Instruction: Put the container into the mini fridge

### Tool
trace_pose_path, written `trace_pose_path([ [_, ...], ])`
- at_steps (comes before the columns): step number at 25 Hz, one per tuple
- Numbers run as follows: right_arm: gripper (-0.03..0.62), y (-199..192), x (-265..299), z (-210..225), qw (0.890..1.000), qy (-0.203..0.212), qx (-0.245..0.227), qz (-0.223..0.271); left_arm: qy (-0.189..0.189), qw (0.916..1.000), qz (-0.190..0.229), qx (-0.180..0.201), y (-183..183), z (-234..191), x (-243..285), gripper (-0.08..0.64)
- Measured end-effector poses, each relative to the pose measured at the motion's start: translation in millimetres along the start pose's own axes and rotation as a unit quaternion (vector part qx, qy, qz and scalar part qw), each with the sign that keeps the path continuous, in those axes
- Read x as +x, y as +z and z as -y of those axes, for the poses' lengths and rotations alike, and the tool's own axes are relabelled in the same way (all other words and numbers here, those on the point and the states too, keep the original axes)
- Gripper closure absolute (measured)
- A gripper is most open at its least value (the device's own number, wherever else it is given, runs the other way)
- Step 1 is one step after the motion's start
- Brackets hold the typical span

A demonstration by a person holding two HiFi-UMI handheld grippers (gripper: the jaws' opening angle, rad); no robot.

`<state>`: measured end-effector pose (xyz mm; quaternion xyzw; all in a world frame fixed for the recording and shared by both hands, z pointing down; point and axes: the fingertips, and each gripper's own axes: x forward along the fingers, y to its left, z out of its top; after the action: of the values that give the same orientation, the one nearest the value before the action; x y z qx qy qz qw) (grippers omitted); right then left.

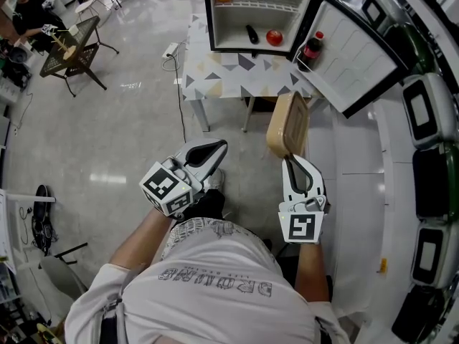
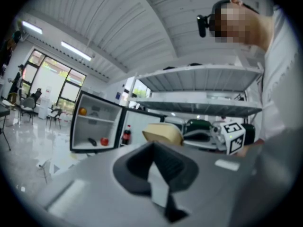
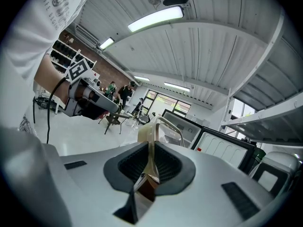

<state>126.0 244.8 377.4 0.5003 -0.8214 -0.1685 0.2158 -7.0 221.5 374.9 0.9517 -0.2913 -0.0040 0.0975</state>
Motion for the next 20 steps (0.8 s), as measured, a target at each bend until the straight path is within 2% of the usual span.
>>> trace_pose_path([
  [8,0.559,-10,33,17,1.0,0.0,-0.004,-0.006,-0.007,1.0,0.002,-0.004,0,-29,28,0.552],
  [20,0.559,-18,116,47,1.0,-0.004,-0.002,-0.018,-0.023,0.9997,-0.005,-0.013,6,-106,75,0.552],
])
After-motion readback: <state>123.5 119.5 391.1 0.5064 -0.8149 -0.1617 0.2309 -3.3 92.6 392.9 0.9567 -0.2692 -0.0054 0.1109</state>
